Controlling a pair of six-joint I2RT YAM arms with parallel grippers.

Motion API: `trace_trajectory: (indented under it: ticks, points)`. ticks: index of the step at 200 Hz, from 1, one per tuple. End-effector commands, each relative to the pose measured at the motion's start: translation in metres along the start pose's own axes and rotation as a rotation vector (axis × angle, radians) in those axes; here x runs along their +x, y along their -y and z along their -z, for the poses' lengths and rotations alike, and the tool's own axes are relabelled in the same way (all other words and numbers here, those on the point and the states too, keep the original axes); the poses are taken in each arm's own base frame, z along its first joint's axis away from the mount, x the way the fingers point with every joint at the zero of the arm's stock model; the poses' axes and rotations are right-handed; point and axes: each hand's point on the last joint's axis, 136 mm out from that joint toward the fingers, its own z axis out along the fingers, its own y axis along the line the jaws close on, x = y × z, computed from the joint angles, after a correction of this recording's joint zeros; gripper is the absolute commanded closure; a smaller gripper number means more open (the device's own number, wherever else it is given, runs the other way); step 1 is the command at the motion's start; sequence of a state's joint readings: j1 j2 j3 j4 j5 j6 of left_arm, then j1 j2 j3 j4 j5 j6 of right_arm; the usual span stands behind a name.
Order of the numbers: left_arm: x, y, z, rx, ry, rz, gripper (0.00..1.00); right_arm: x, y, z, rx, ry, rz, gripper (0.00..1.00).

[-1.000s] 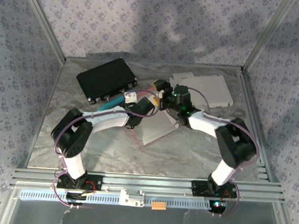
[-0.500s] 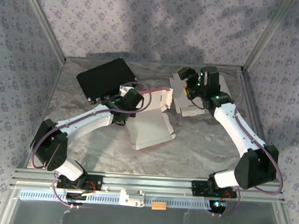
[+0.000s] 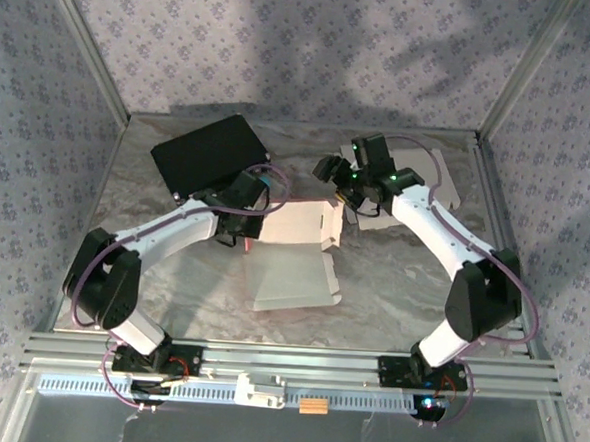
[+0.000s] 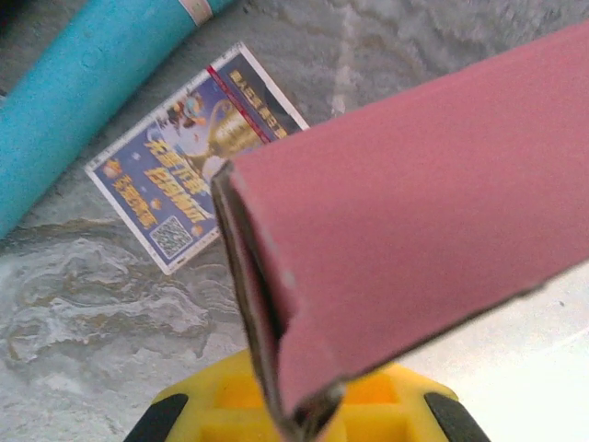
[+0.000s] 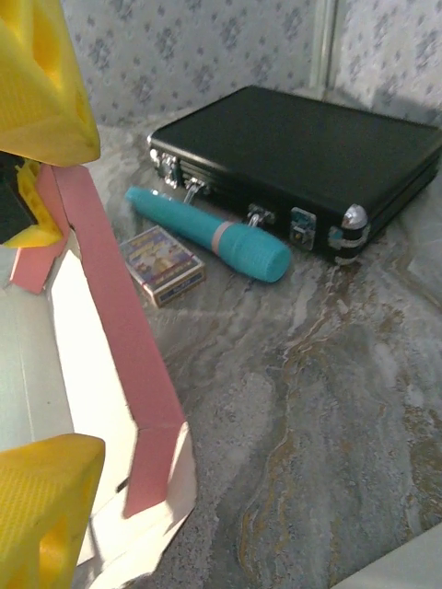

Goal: Fold the paper box

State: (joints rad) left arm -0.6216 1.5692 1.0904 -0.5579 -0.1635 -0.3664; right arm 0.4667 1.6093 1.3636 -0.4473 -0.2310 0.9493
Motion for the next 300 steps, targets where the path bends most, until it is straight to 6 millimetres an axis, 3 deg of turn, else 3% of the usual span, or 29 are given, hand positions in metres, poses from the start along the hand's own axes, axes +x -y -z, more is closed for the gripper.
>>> trace_trajectory:
  ticks: [1, 43, 75, 111, 149, 199, 230, 260, 280, 300]
  points:
    - [0.000, 0.002, 0.002, 0.014, -0.035, -0.018, 1.00, -0.002, 0.005, -0.004, 0.047, -0.005, 0.077, 0.22]
    - [0.000, 0.001, -0.001, 0.000, -0.041, -0.013, 1.00, 0.010, 0.017, -0.025, 0.083, -0.077, 0.093, 0.23]
    - [-0.002, 0.001, -0.002, -0.003, -0.043, -0.002, 1.00, 0.025, 0.029, -0.030, 0.136, -0.097, 0.109, 0.23]
    - [-0.002, 0.002, -0.003, 0.001, -0.041, -0.002, 1.00, 0.029, 0.043, -0.042, 0.129, -0.103, 0.123, 0.23]
    - [0.000, 0.002, -0.004, -0.001, -0.050, -0.004, 1.00, 0.030, 0.035, -0.045, 0.100, -0.122, 0.134, 0.23]
    - [-0.001, 0.001, -0.006, -0.004, -0.046, 0.002, 1.00, 0.051, 0.016, -0.043, 0.043, -0.155, 0.123, 0.24]
    - [0.001, 0.003, -0.009, 0.011, -0.056, -0.005, 1.00, 0.044, 0.023, -0.028, 0.072, -0.124, 0.125, 0.24]
    - [0.004, 0.005, -0.012, 0.077, -0.086, 0.020, 1.00, 0.025, 0.028, 0.010, 0.022, -0.021, 0.183, 0.24]
    - [0.011, 0.005, -0.015, 0.087, -0.130, -0.006, 1.00, 0.025, 0.042, 0.032, -0.041, 0.008, 0.219, 0.24]
    - [0.015, 0.003, -0.018, 0.066, -0.170, -0.026, 1.00, 0.027, 0.072, 0.044, -0.016, -0.021, 0.206, 0.27]
